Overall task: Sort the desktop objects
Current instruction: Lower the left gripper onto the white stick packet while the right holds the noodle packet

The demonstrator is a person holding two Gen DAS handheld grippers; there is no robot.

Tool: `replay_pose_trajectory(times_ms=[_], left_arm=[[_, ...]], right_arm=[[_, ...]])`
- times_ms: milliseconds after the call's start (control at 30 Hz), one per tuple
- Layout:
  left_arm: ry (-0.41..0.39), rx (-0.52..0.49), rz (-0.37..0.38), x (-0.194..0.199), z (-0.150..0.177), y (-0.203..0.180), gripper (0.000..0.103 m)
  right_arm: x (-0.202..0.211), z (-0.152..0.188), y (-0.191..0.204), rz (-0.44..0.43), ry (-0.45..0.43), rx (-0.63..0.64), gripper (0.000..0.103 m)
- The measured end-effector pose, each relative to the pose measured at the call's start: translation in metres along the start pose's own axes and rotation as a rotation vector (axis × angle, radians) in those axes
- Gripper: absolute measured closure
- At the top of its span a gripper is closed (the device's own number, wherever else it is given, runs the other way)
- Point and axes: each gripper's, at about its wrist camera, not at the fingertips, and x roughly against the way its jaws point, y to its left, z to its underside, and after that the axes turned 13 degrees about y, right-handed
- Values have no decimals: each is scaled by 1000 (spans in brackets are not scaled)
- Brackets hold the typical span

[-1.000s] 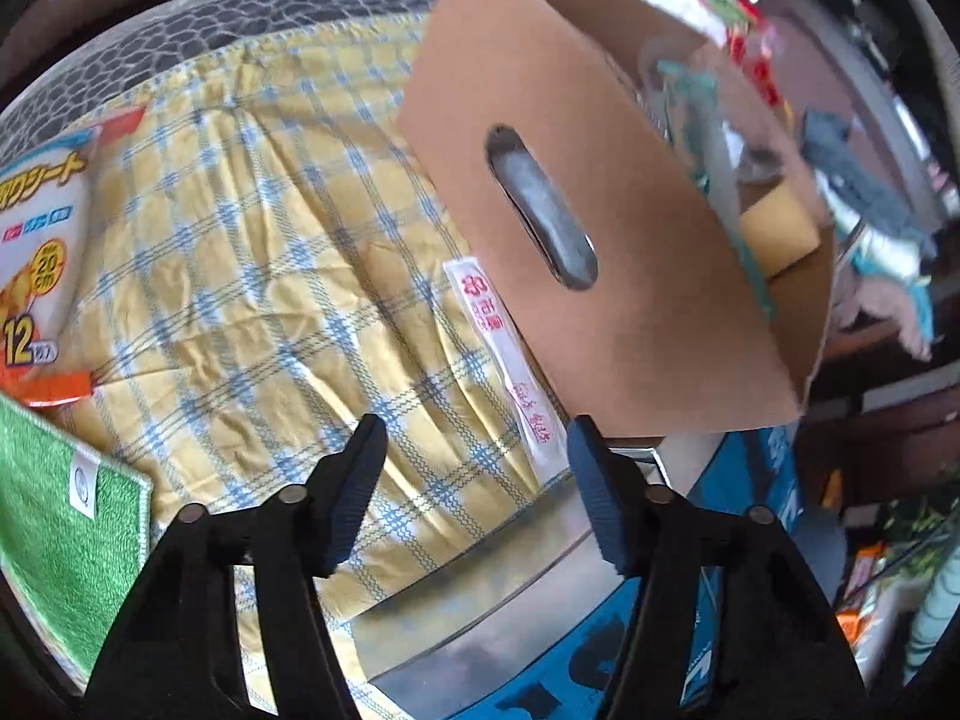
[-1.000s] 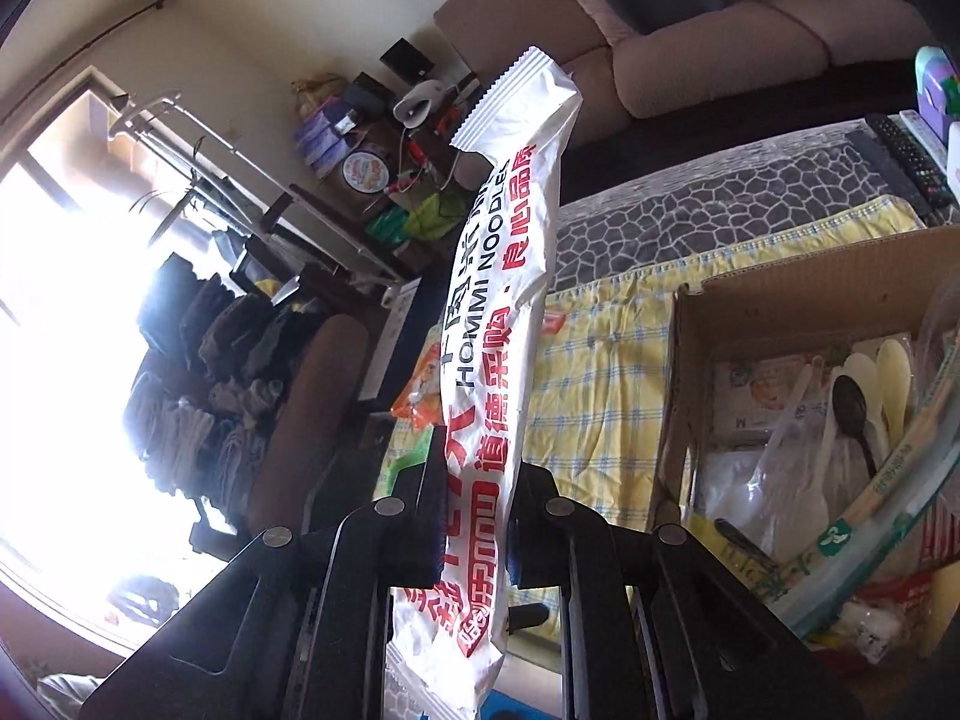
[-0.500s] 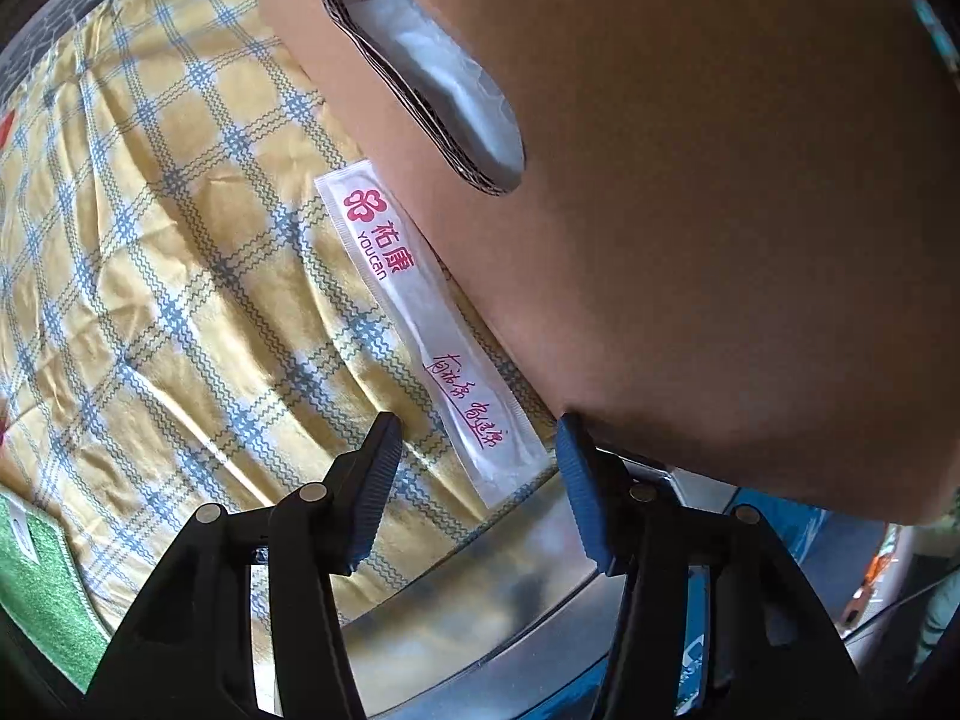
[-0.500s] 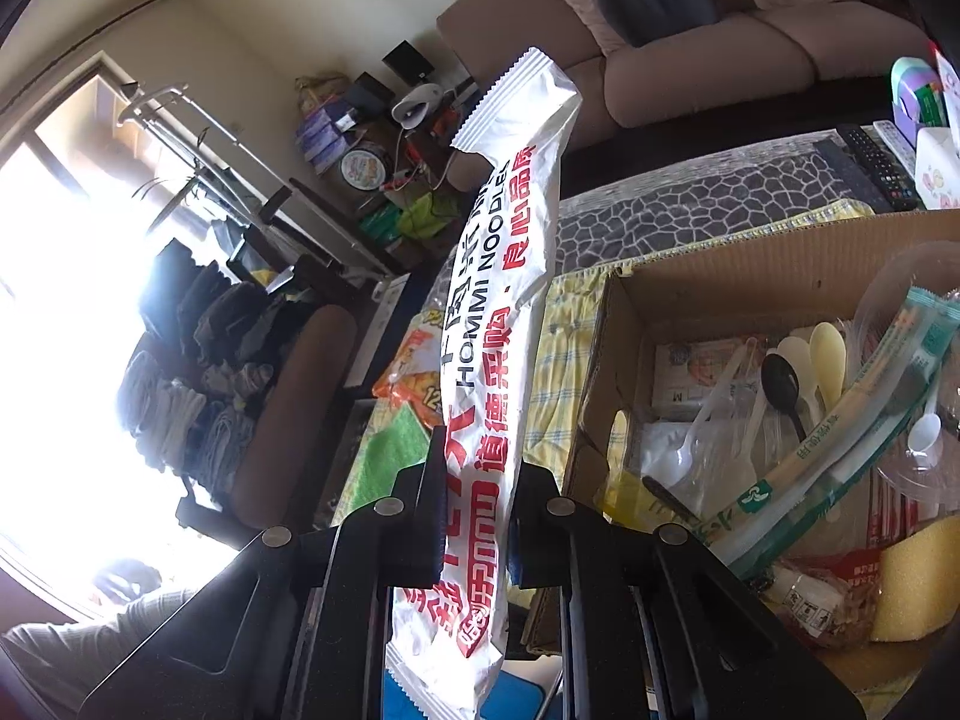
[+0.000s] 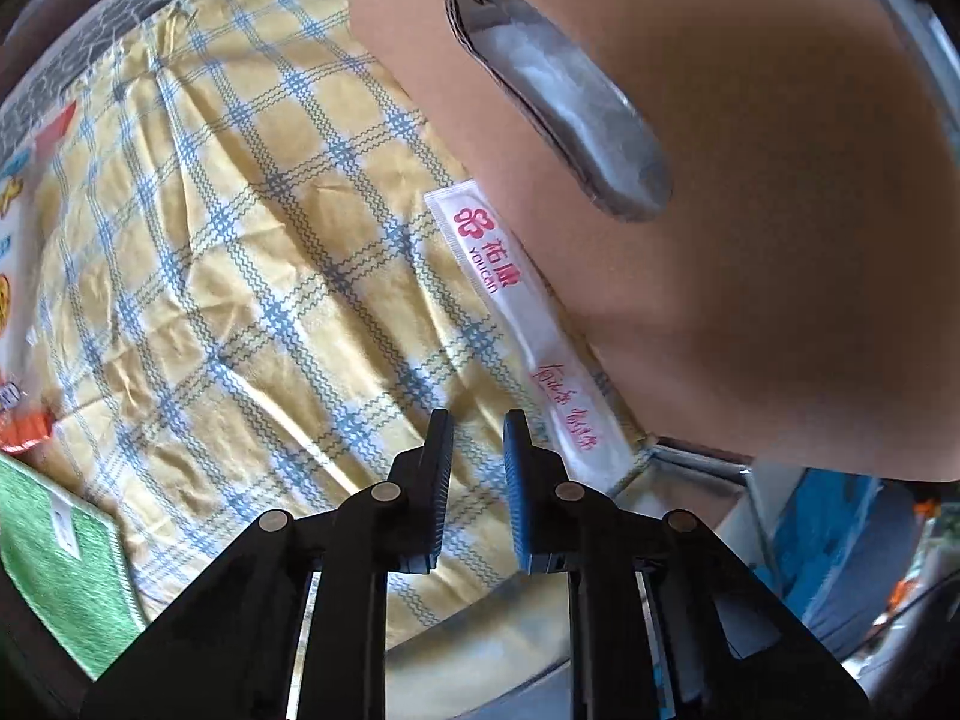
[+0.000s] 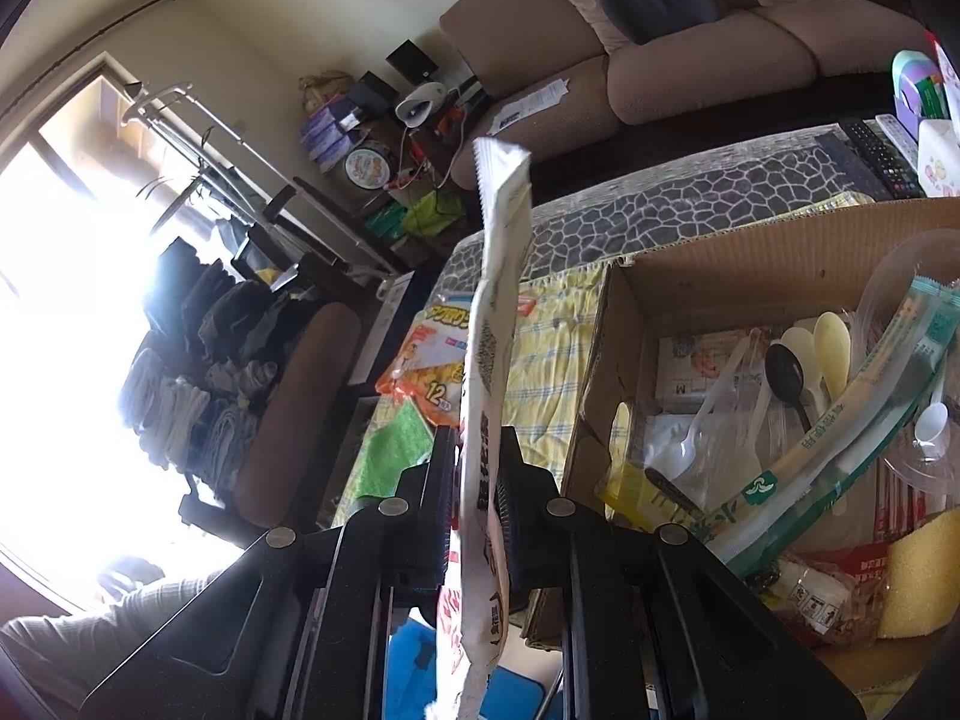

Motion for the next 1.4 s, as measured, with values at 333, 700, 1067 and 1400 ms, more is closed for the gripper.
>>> replay_pose_trajectory(times_ms=[333, 700, 1067, 1400], left_arm=[[-16, 46, 94, -2, 11, 3, 46], [17, 8, 100, -17, 25, -16, 72], [13, 104, 276, -26, 35, -2, 91], [-67, 85, 298, -6, 60, 7, 99]], right_arm=[[-7, 1, -11, 33, 18, -38, 90], [2, 12, -25, 43, 1, -71, 90], [0, 16, -24, 47, 1, -76, 90], [2, 17, -24, 52, -2, -79, 90]])
